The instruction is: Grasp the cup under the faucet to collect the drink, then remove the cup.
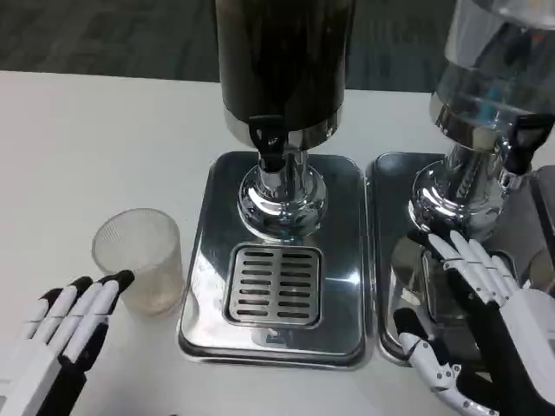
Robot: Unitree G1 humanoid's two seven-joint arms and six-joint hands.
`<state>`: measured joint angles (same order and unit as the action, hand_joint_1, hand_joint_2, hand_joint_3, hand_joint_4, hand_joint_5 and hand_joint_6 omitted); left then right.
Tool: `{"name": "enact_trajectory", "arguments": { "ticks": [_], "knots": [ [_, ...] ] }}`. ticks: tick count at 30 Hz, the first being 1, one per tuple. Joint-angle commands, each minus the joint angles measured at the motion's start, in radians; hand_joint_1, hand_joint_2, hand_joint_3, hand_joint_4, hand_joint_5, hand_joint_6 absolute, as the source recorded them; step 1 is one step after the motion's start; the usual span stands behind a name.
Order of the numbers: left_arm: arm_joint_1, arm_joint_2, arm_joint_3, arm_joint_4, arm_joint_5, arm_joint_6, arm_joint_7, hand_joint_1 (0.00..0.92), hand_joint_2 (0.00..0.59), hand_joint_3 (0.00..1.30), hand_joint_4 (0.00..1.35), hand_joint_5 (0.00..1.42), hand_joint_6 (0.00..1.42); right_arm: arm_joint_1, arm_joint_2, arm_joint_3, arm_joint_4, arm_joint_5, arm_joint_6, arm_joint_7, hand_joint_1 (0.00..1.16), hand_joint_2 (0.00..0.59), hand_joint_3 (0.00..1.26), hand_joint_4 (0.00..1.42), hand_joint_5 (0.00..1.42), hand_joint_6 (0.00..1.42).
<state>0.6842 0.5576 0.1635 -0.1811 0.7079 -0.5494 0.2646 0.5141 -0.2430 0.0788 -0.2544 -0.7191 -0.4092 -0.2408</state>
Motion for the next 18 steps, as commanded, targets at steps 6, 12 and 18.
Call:
{"name": "enact_trajectory", "arguments": {
  "ticks": [6,12,18],
  "knots": [
    [-0.084,-0.009,0.063,0.138,-0.125,-0.135,0.065,0.0,0.052,0.0,0.0,0.0,0.02,-0.003,-0.001,-0.006,-0.003,0.011,-0.001,-0.024,0.29,0.395,0.14,0.06,0.05,0.04],
    [-0.152,-0.027,0.083,0.199,-0.191,-0.182,0.065,0.0,0.041,0.0,0.0,0.0,0.09,-0.002,-0.034,-0.023,0.027,0.05,-0.023,-0.019,0.29,0.396,0.14,0.06,0.05,0.04],
    [-0.236,-0.01,0.088,0.306,-0.306,-0.236,0.01,0.0,0.025,0.0,0.0,0.0,0.15,-0.008,-0.039,-0.016,0.021,0.053,-0.017,-0.016,0.29,0.396,0.15,0.06,0.05,0.05]
  ]
}}
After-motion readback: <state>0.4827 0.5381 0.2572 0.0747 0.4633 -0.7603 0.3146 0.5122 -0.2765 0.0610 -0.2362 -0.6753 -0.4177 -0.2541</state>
